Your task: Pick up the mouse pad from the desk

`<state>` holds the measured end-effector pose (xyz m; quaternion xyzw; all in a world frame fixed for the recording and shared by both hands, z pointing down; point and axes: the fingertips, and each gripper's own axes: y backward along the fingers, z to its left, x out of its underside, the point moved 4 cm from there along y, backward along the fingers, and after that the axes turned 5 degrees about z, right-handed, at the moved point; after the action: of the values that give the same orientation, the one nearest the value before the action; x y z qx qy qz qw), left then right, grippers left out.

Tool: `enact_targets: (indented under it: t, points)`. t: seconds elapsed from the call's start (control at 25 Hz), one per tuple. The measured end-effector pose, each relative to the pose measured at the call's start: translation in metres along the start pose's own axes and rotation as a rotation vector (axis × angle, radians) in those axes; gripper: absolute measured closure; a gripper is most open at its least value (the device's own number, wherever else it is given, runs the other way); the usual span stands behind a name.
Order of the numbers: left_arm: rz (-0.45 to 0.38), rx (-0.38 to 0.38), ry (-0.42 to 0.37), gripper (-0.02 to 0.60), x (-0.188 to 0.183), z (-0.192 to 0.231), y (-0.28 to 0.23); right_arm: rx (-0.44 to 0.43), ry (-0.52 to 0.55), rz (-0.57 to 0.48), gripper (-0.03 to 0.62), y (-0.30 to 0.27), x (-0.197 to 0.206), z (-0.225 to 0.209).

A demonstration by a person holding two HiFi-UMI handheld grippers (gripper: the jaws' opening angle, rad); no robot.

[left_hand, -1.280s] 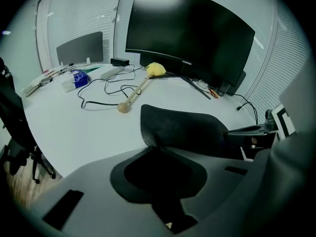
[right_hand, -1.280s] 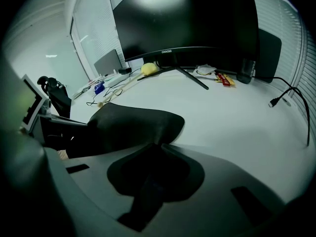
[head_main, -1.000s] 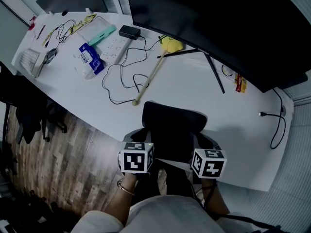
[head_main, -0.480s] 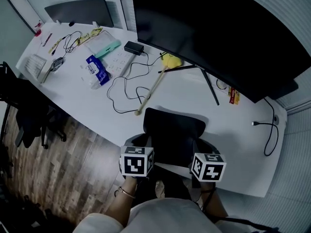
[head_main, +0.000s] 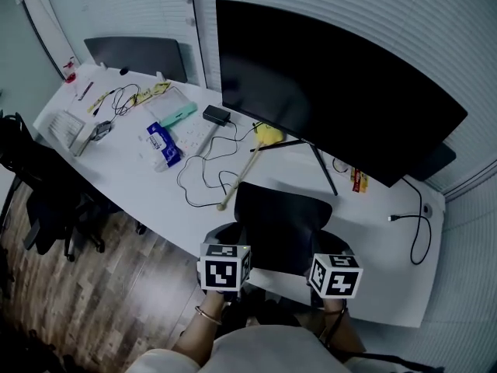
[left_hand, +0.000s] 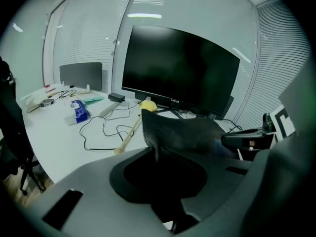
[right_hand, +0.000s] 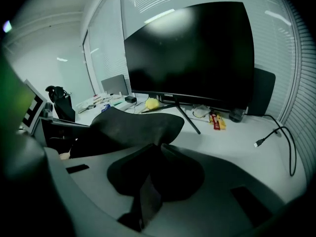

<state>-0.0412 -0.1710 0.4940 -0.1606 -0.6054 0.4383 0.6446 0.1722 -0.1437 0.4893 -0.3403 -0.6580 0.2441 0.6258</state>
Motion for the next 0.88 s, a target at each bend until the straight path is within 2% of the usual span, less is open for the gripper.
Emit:
enact_targets:
  t: [0.6,0.88]
  points:
    - [-0.244,0.06,-0.117,0.518,-0.088,-0.042,0.027,0.101,0.061,-0.239,0.53,0.062,-0.075,-0.028]
    - [-0.363,0.061,-0.186,0.517,-0.134,-0.061,0.049,0.129,0.074,-0.355,0.53,0.093,-0.113,-0.039]
